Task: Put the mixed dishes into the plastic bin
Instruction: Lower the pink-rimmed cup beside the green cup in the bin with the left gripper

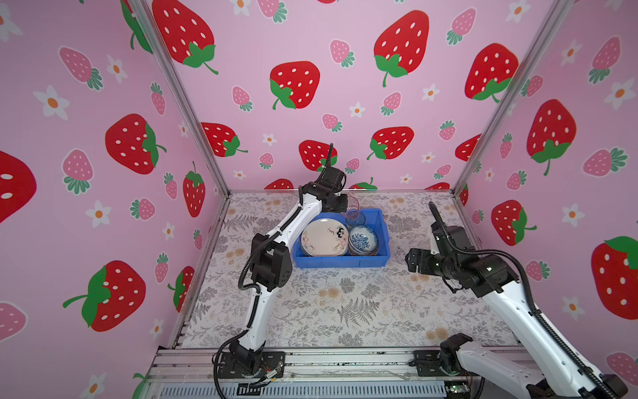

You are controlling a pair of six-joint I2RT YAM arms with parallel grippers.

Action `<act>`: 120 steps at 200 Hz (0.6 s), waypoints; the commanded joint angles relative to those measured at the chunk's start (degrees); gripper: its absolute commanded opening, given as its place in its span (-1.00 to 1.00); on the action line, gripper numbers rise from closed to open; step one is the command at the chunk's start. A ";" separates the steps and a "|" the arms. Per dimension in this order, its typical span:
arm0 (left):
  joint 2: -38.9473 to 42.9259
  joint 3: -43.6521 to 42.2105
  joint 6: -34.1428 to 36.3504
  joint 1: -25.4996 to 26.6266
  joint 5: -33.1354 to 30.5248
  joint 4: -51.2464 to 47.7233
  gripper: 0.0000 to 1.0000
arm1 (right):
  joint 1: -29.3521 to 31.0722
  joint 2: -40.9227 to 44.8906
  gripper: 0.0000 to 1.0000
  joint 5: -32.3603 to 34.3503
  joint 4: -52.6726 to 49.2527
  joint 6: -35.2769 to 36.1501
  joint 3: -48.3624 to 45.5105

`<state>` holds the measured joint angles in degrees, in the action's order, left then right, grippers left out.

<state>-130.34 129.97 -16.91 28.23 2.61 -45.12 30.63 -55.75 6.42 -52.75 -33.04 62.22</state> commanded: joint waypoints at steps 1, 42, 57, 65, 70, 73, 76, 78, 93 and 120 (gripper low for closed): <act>-0.38 0.63 0.04 -0.09 0.72 -0.43 -1.00 | 0.22 0.39 0.89 0.02 0.42 -0.36 -0.74; 0.22 0.23 0.27 -0.08 0.90 -0.77 -1.00 | 0.22 0.39 0.89 -0.02 0.53 -0.36 -0.78; 0.85 -0.48 0.15 0.09 1.07 -0.53 -1.00 | 0.26 0.44 0.89 -0.01 0.63 -0.41 -0.87; 1.18 -1.04 0.09 0.16 1.08 -0.33 -1.00 | 0.22 0.38 0.89 -0.02 0.63 -0.34 -0.87; 1.36 -1.31 0.12 0.23 1.08 -0.19 -1.00 | 0.22 0.38 0.89 -0.05 0.57 -0.36 -0.87; 1.45 -1.51 0.12 0.23 1.08 -0.13 -1.00 | 0.22 0.38 0.89 -0.08 0.70 -0.36 -0.80; 1.49 -1.65 0.12 0.29 1.08 -0.07 -1.00 | 0.22 0.30 0.89 -0.09 0.72 -0.36 -0.78; 1.54 -1.72 0.19 0.26 1.08 -0.10 -1.00 | 0.22 0.36 0.89 -0.17 0.72 -0.25 -0.78; 1.61 -1.88 0.12 0.34 1.16 -0.15 -1.00 | 0.22 0.27 0.89 -0.18 0.69 -0.26 -0.69; 1.32 -2.05 0.29 0.41 1.28 -0.28 -1.00 | 0.22 0.29 0.89 -0.21 0.72 -0.27 -0.70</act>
<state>-130.34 128.14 -16.88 28.42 3.66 -45.06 30.63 -55.75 6.37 -52.34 -33.01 61.95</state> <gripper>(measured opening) 0.087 0.945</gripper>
